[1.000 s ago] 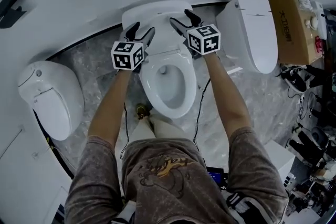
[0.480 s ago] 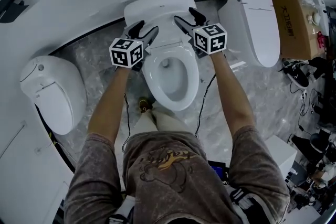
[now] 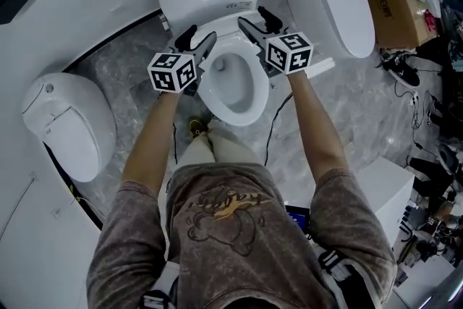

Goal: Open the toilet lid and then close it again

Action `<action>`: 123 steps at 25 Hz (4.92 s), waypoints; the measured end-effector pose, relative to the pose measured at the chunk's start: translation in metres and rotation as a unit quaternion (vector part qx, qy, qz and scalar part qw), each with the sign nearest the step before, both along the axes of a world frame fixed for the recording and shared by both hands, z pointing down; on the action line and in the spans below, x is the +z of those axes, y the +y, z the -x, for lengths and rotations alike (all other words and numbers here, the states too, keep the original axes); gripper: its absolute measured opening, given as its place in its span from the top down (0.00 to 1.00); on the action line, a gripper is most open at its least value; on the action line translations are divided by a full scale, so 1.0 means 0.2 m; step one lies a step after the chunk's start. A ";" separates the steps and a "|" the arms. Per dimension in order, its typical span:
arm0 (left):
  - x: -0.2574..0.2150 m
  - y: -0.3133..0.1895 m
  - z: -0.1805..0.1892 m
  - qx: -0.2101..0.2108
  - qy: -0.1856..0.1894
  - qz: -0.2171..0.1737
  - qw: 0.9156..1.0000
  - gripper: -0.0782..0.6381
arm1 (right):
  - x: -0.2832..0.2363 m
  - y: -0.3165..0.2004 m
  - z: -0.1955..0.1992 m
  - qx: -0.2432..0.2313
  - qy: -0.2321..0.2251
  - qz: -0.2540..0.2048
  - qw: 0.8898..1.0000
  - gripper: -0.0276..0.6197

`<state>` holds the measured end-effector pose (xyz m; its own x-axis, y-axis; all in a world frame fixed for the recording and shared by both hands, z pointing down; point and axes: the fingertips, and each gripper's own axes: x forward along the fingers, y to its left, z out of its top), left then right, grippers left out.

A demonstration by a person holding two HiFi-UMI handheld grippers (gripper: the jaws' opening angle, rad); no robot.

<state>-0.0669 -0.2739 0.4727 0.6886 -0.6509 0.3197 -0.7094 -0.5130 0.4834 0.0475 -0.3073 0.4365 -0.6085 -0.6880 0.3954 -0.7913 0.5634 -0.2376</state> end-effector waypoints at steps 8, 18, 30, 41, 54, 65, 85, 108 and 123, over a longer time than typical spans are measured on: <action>0.03 0.30 -0.09 0.032 0.004 0.021 0.999 0.53 | 0.03 0.33 -0.09 0.040 0.001 0.022 0.999 0.51; 0.11 0.62 -0.21 0.058 -0.005 0.059 0.997 0.54 | 0.12 0.68 -0.24 0.038 -0.001 0.065 0.997 0.52; 0.41 1.07 -0.32 0.088 -0.023 0.161 0.983 0.57 | 0.45 1.16 -0.38 0.040 0.016 0.166 0.985 0.53; 0.94 1.50 -0.46 0.120 -0.087 0.263 0.953 0.57 | 1.05 1.60 -0.51 0.052 0.047 0.283 0.956 0.57; 1.51 1.70 -0.51 0.090 -0.117 0.336 0.930 0.65 | 1.68 1.83 -0.60 0.054 0.071 0.363 0.927 0.64; 1.84 1.78 -0.56 0.117 -0.173 0.348 0.914 0.66 | 2.04 1.89 -0.62 0.078 0.082 0.398 0.910 0.64; 0.55 1.12 -0.35 0.041 -0.088 0.200 0.975 0.66 | 0.81 1.37 -0.62 0.083 0.030 0.230 0.969 0.67; -0.83 1.19 -0.02 -0.008 -0.049 -0.121 0.991 0.88 | -0.69 1.43 -0.34 0.071 -0.041 -0.105 0.991 0.91; -0.76 1.17 -0.03 -0.029 -0.070 -0.123 0.989 0.88 | -0.63 1.44 -0.30 0.074 -0.055 -0.108 0.990 0.91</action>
<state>-0.0614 -0.0403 0.3205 0.6072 -0.7587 0.2360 -0.7928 -0.5589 0.2430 0.1068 -0.0197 0.3104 -0.5252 -0.8346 0.1660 -0.8455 0.4897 -0.2129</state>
